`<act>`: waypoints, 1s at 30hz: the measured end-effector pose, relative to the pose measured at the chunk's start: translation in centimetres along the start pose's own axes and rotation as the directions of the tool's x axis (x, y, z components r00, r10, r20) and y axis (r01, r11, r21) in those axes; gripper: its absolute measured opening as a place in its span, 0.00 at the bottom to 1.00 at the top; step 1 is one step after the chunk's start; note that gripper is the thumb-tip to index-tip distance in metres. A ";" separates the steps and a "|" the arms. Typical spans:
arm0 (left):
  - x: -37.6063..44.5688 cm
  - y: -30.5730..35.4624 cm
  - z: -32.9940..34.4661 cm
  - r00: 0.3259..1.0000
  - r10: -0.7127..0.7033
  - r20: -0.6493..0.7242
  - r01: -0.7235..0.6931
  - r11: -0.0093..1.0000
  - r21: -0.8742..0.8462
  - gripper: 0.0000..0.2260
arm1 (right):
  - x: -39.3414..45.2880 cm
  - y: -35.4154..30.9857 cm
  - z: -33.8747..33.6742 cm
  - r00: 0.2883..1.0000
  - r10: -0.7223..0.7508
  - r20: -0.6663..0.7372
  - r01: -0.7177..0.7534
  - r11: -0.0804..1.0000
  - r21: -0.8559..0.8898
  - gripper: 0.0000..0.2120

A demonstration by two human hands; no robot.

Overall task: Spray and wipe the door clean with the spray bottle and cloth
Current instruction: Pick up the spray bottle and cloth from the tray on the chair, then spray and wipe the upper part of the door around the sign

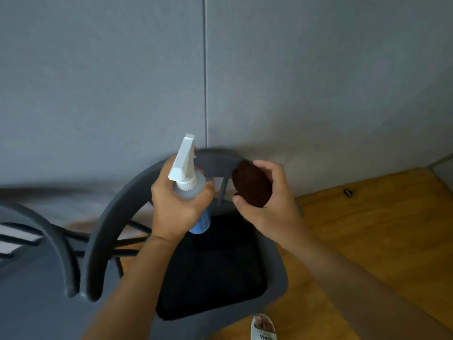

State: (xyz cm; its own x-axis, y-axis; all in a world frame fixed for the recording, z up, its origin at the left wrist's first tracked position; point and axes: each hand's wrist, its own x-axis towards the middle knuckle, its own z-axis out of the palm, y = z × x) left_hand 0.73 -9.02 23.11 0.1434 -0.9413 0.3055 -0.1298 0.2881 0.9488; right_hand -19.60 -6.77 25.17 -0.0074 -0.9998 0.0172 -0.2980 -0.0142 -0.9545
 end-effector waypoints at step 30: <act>3.1 47.5 31.5 0.764 0.398 0.508 -0.189 0.890 -0.414 0.15 | -15.3 -32.3 -42.8 0.605 -0.281 -0.745 0.237 0.957 -0.168 0.26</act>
State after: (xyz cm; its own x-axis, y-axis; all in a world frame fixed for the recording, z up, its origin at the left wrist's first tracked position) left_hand -35.92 -3.84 66.57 -0.4400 -0.6939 0.5700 0.2638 0.5069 0.8207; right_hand -50.75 9.53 68.47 -0.6319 -0.5920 0.5003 -0.4477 -0.2482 -0.8590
